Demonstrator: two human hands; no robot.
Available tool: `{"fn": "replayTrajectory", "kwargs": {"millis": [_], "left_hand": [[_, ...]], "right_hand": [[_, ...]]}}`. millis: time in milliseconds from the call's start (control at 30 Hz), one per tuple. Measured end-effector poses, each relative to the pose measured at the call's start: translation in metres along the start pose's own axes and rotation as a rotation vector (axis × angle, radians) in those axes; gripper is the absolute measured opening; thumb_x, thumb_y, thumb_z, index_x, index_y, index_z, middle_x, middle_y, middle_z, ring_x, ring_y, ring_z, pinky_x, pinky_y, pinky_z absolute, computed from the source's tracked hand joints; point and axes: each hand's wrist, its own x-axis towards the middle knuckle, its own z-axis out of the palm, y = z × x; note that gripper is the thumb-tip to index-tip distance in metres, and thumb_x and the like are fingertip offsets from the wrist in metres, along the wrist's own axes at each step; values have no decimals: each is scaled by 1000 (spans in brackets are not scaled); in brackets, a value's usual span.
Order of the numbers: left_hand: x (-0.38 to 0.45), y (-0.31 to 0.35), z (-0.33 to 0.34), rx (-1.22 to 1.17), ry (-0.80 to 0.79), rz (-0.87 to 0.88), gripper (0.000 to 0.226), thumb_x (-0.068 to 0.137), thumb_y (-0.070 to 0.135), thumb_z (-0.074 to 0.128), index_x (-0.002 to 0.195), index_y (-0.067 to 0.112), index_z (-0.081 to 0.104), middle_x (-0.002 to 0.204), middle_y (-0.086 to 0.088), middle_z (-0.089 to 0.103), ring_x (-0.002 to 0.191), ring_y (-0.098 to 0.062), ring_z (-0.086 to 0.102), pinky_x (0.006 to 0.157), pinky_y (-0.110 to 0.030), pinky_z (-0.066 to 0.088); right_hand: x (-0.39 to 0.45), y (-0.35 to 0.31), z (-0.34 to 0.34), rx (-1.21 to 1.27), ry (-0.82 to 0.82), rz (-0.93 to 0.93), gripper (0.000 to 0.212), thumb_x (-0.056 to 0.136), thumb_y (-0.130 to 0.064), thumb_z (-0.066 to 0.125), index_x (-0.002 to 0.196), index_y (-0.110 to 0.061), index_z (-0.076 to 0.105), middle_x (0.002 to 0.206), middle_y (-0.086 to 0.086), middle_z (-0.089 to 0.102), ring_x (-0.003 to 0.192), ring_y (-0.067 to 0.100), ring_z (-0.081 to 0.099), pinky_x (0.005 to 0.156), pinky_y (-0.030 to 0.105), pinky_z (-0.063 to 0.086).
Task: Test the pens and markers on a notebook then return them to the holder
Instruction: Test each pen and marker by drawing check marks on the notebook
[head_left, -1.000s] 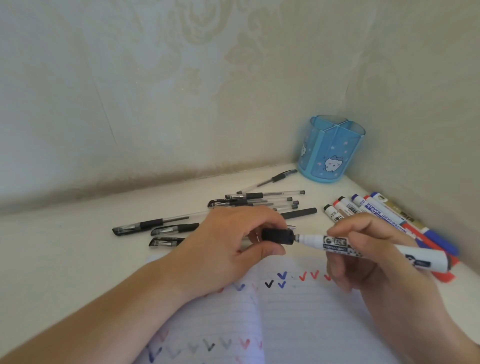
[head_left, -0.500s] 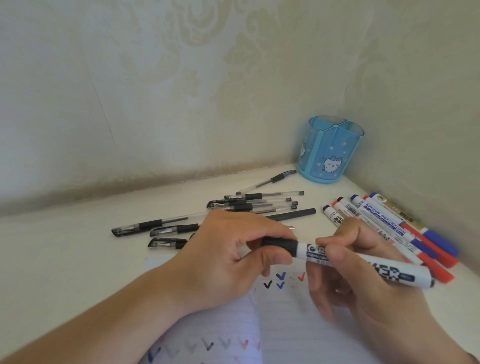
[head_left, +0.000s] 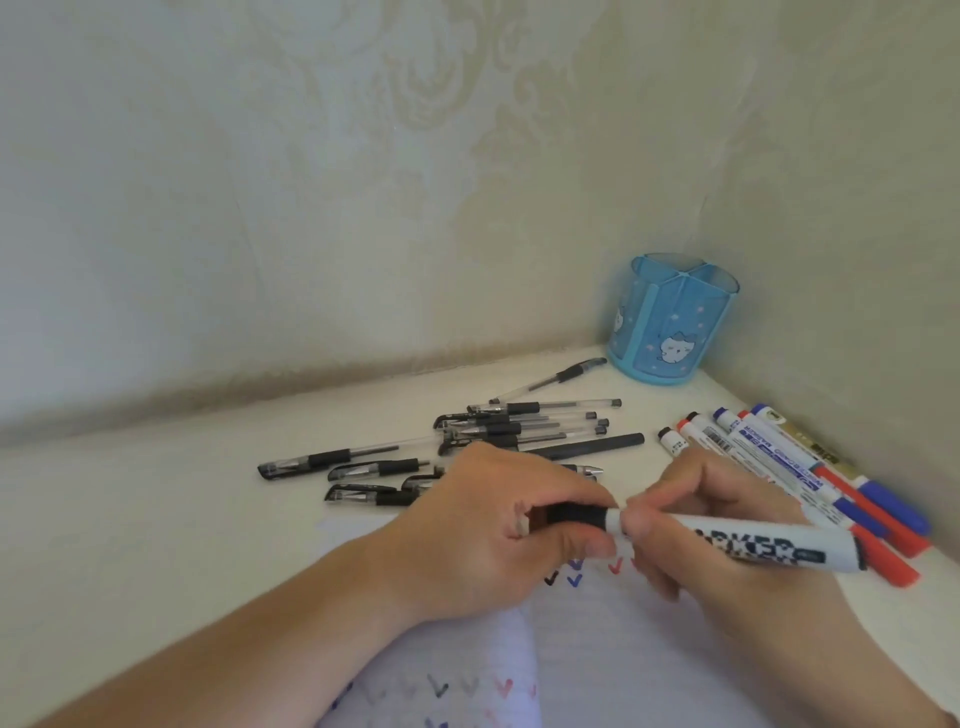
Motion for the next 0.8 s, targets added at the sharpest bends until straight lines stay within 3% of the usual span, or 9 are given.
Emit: {"fn": "replayTrajectory", "kwargs": {"millis": [33, 100, 133, 233, 267, 367, 433, 567, 800], "left_hand": [[2, -1, 1, 15, 32, 1, 17, 86, 26, 72, 98, 15, 74, 77, 10, 69, 68, -5, 63, 62, -21, 50], [6, -4, 0, 73, 82, -1, 23, 85, 29, 72, 103, 15, 73, 85, 15, 68, 76, 2, 62, 71, -14, 47], [6, -3, -1, 97, 96, -9, 25, 84, 30, 72, 104, 14, 73, 89, 15, 69, 79, 4, 62, 76, -11, 46], [3, 3, -8, 87, 48, -86, 31, 82, 33, 75, 110, 17, 72, 97, 9, 72, 86, 1, 64, 82, -12, 48], [1, 5, -13, 66, 13, -129, 36, 83, 35, 74, 115, 20, 70, 101, 9, 72, 91, 1, 64, 85, -14, 49], [-11, 3, -42, 142, 13, -218, 42, 87, 48, 64, 121, 25, 65, 111, 12, 68, 102, 2, 60, 91, -13, 44], [-35, -6, -80, 289, 22, -284, 42, 88, 55, 57, 117, 26, 66, 110, 18, 65, 101, 3, 59, 88, -16, 45], [-127, -15, -169, 497, 170, -484, 43, 83, 62, 52, 104, 29, 69, 101, 20, 66, 91, 2, 60, 76, -27, 50], [-299, 25, -258, 559, 455, -744, 9, 93, 27, 63, 91, 32, 69, 100, 13, 68, 88, -10, 63, 77, -24, 47]], "right_hand": [[-6, -25, -23, -18, -65, -8, 37, 51, -46, 87, 74, -24, 69, 54, 5, 62, 45, 9, 52, 44, 16, 43], [-19, -18, -19, 25, 119, -186, 52, 50, -60, 85, 82, -22, 70, 57, 8, 60, 47, 13, 49, 42, 19, 39], [-15, -21, -28, 10, 260, -211, 46, 59, -58, 82, 83, -22, 70, 58, 9, 60, 47, 15, 48, 41, 19, 37], [-20, -23, -21, 25, 367, -257, 12, 87, -29, 66, 75, -25, 67, 56, 5, 60, 45, 13, 48, 39, 18, 37], [-21, -20, -21, 28, 413, -255, 12, 82, -33, 68, 74, -25, 67, 56, 6, 60, 45, 12, 48, 39, 17, 38], [-34, -40, -8, 57, 377, -230, 65, 42, -75, 76, 78, -22, 68, 57, 8, 62, 46, 16, 51, 39, 19, 39], [-40, -45, -3, 33, 408, -220, 82, 29, -85, 72, 79, -20, 68, 57, 9, 63, 46, 17, 52, 38, 20, 39], [-50, -71, 23, 42, 272, -242, 68, 47, -84, 64, 74, -22, 68, 51, 11, 58, 42, 20, 48, 36, 18, 34], [-39, -103, 134, -25, -94, -360, 35, 98, -29, 46, 70, -16, 62, 48, 12, 55, 40, 21, 47, 37, 20, 32]]}}
